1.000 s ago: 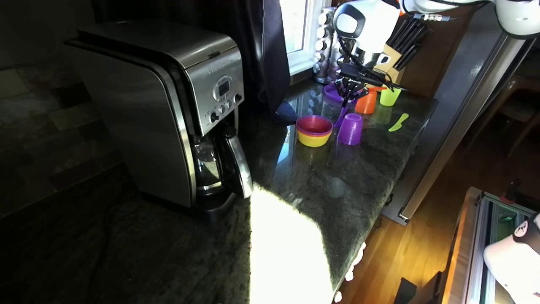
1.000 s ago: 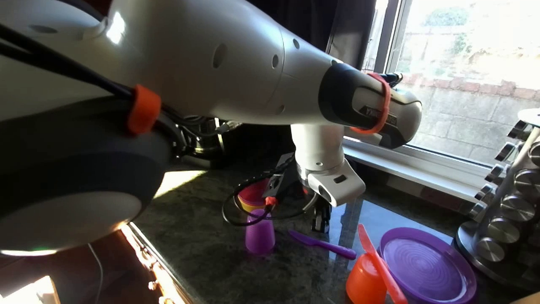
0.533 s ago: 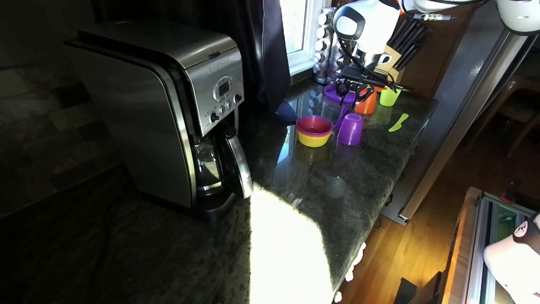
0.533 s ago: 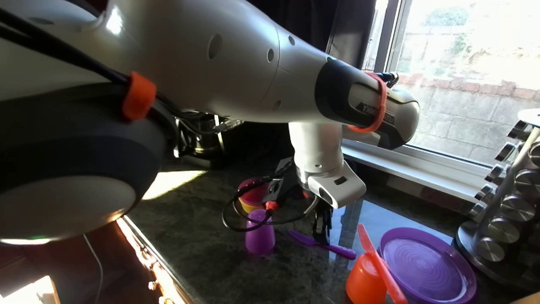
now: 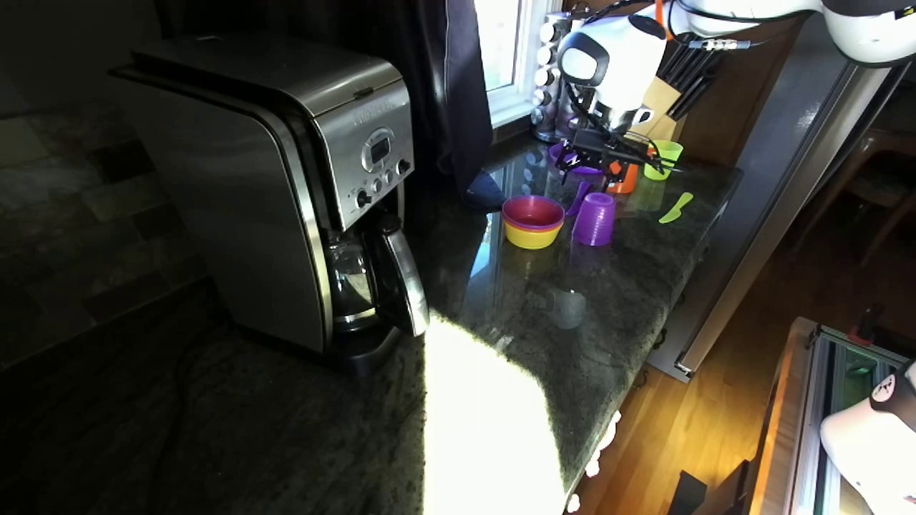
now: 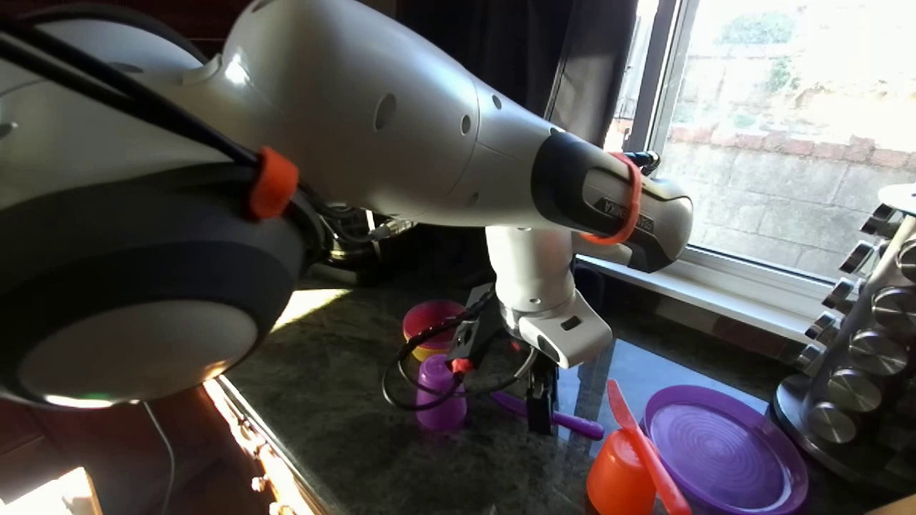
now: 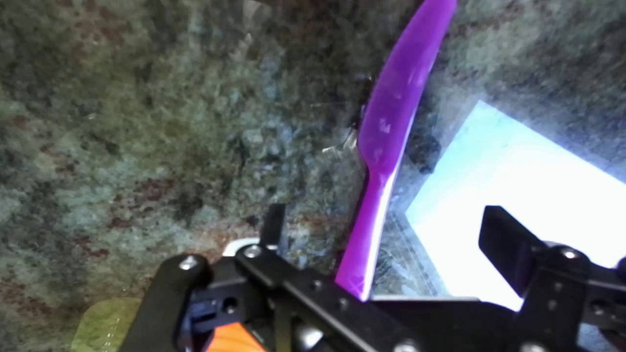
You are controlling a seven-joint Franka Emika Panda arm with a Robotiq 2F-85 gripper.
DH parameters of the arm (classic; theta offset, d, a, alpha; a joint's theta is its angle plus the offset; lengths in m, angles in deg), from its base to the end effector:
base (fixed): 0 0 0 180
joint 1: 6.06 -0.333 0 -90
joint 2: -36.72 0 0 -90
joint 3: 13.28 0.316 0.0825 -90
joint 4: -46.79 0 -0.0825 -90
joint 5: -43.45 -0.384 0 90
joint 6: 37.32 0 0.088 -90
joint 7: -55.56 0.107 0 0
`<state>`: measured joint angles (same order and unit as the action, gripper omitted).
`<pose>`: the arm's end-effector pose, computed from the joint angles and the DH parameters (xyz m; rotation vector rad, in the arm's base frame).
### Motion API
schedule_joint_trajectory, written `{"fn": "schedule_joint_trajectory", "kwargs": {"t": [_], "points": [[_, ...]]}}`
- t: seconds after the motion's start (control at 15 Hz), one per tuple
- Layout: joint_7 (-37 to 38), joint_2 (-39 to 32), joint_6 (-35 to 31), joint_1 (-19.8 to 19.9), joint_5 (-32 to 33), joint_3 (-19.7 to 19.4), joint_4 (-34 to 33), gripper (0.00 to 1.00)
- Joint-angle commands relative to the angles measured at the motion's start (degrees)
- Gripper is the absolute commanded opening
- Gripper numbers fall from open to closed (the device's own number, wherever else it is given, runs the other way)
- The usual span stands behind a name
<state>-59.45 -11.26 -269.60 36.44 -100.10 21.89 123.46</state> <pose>0.5472 -0.2342 0.2705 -2.6340 1.6679 -0.3732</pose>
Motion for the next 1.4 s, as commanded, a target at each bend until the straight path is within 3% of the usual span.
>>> {"fn": "schedule_joint_trajectory", "kwargs": {"t": [0.0, 0.13, 0.47, 0.87, 0.93, 1.33], "points": [[-1.55, -0.87, 0.47, -2.16, -0.98, -2.16, -1.15, 0.97], [-1.53, -1.19, 0.38, -3.24, -0.98, -3.20, -1.62, 0.91], [-1.44, -1.78, 0.30, -6.17, -0.98, -6.50, -2.56, 0.48], [-1.54, -2.28, -0.54, -7.55, -1.00, -8.11, -4.03, 0.05], [-1.43, -2.42, -0.74, -7.64, -1.00, -8.25, -4.24, 0.00], [-1.56, -1.91, -0.64, -7.11, -0.99, -7.45, -4.16, 0.04]]}}
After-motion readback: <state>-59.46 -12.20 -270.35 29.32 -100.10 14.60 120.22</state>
